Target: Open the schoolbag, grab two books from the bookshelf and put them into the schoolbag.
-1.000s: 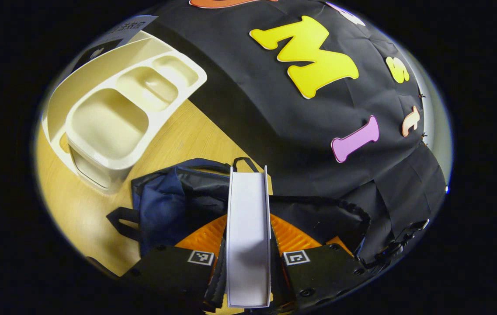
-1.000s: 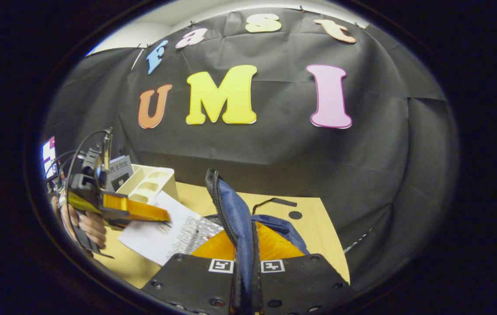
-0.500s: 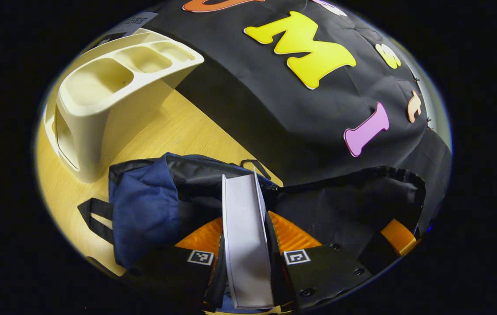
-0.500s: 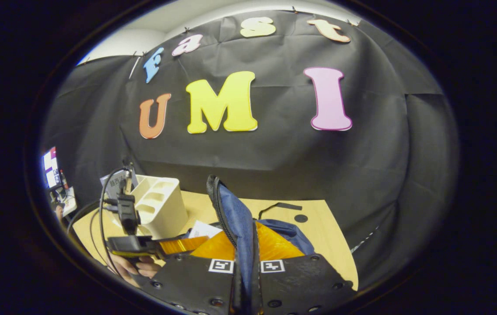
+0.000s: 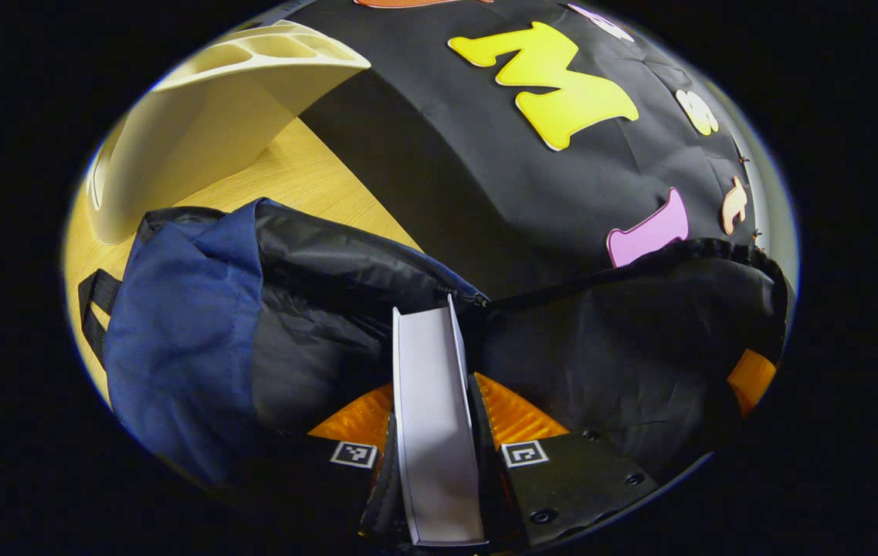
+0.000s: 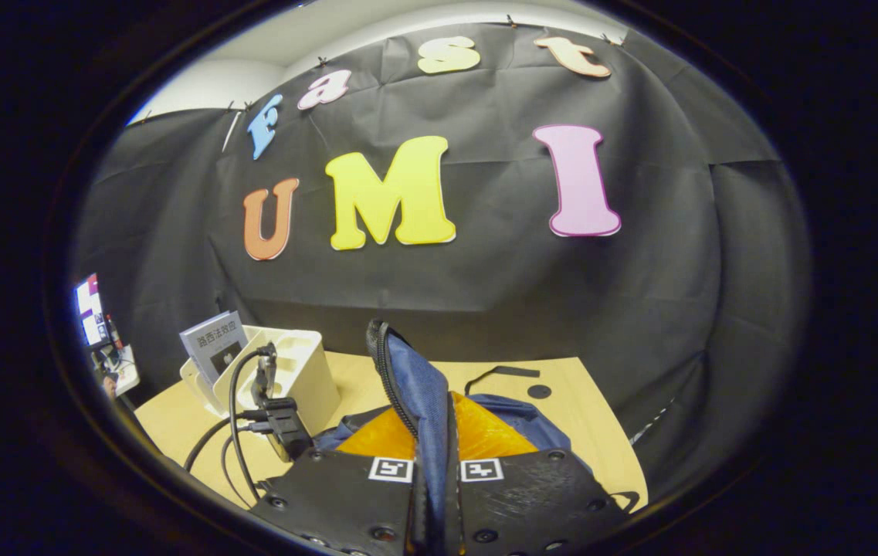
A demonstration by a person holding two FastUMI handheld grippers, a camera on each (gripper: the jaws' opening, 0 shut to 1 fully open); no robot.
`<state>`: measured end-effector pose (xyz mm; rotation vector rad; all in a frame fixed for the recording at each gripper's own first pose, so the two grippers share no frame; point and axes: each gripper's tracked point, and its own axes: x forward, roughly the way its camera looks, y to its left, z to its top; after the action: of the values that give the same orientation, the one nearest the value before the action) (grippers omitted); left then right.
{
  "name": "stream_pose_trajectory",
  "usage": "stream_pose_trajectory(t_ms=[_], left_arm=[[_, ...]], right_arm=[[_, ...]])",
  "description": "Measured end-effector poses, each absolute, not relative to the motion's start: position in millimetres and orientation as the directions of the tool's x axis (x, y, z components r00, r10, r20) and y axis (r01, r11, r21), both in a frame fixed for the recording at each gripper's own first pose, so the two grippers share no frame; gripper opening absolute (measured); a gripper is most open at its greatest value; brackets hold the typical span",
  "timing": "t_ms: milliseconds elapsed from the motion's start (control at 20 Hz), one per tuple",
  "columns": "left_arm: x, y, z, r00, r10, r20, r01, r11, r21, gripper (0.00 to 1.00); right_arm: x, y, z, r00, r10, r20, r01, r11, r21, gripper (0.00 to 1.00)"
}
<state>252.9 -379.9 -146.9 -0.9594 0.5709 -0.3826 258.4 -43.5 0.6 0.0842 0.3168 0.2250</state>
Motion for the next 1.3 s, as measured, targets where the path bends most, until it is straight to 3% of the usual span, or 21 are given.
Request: stream_pose_trajectory(t_ms=[50,150,250,300,350,600,1150,1300], left_arm=[[255.6,-380.3,-150.7,0.784,-0.543,-0.301,0.054,0.543,-0.838,0.45],[257.1,-370.2,-176.0,0.765,-0.508,-0.396,0.033,0.645,-0.763,0.55],[253.3,-360.2,-196.7,0.742,-0.486,-0.461,0.024,0.707,-0.706,0.69],[252.7,-356.5,-201.2,0.729,-0.487,-0.481,0.026,0.722,-0.691,0.82],[249.4,-352.2,-203.8,0.717,-0.491,-0.495,0.034,0.734,-0.679,0.77],[251.1,-294.8,-191.8,0.742,-0.388,-0.547,0.101,0.871,-0.481,0.77],[211.4,-178.9,-117.5,0.854,-0.260,-0.451,0.186,0.962,-0.202,0.79],[205.4,-147.4,-98.0,0.878,-0.223,-0.423,0.178,0.973,-0.143,0.93]], right_arm=[[259.3,-44.8,-1.5,0.925,0.229,-0.304,-0.201,0.972,0.120,0.08],[259.1,-49.0,-8.8,0.922,0.219,-0.321,-0.188,0.974,0.126,0.08],[259.7,-49.2,-12.9,0.921,0.211,-0.327,-0.177,0.975,0.132,0.08],[257.9,-48.4,-15.5,0.920,0.211,-0.330,-0.176,0.975,0.133,0.08],[256.6,-48.6,-16.7,0.920,0.209,-0.332,-0.173,0.976,0.136,0.08],[251.5,-47.7,-23.4,0.920,0.199,-0.337,-0.160,0.977,0.139,0.08],[245.2,-42.7,-30.8,0.923,0.169,-0.345,-0.136,0.984,0.118,0.08],[243.6,-37.6,-34.2,0.920,0.176,-0.350,-0.139,0.982,0.128,0.08]])
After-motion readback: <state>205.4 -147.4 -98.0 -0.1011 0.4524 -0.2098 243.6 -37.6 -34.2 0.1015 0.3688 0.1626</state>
